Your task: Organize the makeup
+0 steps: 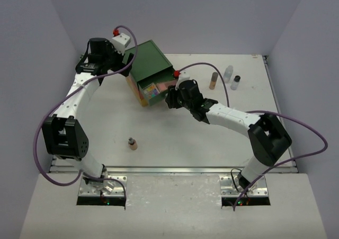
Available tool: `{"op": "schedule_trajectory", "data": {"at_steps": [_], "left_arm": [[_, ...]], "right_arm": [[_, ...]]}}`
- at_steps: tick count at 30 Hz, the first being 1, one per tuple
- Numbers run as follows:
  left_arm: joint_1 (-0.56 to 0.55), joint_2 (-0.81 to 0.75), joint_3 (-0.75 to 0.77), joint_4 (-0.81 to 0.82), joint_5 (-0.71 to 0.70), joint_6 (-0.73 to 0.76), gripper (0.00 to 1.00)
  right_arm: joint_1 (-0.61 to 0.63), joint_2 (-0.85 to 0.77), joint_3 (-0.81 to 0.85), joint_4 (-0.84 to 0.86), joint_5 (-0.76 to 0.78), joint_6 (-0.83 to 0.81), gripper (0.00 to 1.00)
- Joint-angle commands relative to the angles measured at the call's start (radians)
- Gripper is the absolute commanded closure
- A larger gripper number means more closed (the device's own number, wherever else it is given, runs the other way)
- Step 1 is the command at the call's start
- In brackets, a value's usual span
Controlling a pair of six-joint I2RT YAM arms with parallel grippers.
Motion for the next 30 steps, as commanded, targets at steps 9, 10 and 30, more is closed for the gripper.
{"op": "schedule_trajectory", "data": {"at_steps": [9, 10, 30], "left_arm": [[-0.029, 0.060, -0.013, 0.104, -0.107, 0.013, 0.00], [-0.030, 0.060, -0.018, 0.109, -0.107, 0.017, 0.00], [-0.041, 0.059, -0.086, 0.141, -0.101, 0.062, 0.00]], "right_arm": [[0.007, 0.095, 0.152, 0.143, -0.017, 0.018, 0.56], [0.007, 0.105, 0.163, 0.142, -0.018, 0.016, 0.56], [0.010, 0.298, 0.327, 0.324, 0.017, -0.007, 0.54]]}}
